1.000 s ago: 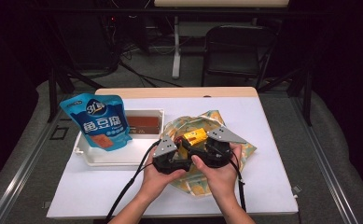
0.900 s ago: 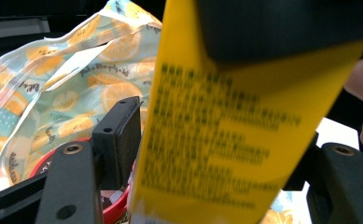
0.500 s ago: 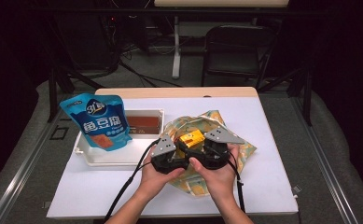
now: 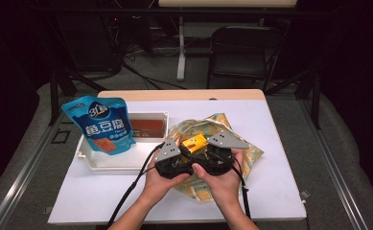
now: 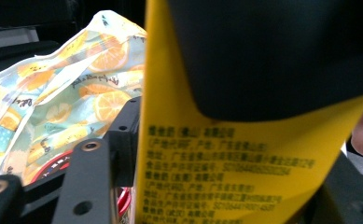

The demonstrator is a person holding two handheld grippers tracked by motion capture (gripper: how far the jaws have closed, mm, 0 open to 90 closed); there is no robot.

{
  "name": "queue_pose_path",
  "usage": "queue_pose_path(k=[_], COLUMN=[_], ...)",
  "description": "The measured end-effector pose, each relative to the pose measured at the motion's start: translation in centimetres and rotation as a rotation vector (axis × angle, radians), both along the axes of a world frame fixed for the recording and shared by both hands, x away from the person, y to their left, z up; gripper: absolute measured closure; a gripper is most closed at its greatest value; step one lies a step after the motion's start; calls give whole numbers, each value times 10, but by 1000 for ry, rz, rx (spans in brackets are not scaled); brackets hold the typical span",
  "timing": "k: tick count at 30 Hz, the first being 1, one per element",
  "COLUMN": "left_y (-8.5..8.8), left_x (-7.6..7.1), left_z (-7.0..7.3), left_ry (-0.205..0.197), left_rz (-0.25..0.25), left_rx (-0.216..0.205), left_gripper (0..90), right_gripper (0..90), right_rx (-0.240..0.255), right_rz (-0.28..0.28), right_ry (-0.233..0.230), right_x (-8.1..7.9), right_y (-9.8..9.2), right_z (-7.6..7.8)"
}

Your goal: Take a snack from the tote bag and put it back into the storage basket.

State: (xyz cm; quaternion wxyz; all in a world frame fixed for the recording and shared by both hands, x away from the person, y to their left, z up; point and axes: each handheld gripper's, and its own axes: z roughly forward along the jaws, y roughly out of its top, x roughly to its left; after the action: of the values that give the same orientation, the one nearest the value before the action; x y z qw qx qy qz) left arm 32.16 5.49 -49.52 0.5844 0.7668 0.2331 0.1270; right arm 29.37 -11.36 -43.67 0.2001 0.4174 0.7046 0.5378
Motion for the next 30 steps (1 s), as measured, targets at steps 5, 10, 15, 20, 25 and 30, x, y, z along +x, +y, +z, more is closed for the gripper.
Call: queue_pose_path(k=[5,10,15,20,25,30], left_y=[0,2,11,18,27,37], left_x=[-2,-3,1,2,4,4], left_z=[1,0,-3,-1,-1,-1], left_ry=[-12,-8,29,28,44,47], left_rz=[10,26,33,38,62,87], left_rx=[35,52,27,32,11,7], left_gripper=[495,504,505,506,506,506], right_gripper=[276,243,150,138,129,121], right_rx=[6,-1,20,20,37,57], right_rz=[3,22,28,50,60,63], right_ry=[7,11,28,10,-14,-26], right_x=[1,4,4,1,-3,-7], right_y=[0,0,-4,-6,-9,-15], right_z=[-2,-3,-1,3,10,16])
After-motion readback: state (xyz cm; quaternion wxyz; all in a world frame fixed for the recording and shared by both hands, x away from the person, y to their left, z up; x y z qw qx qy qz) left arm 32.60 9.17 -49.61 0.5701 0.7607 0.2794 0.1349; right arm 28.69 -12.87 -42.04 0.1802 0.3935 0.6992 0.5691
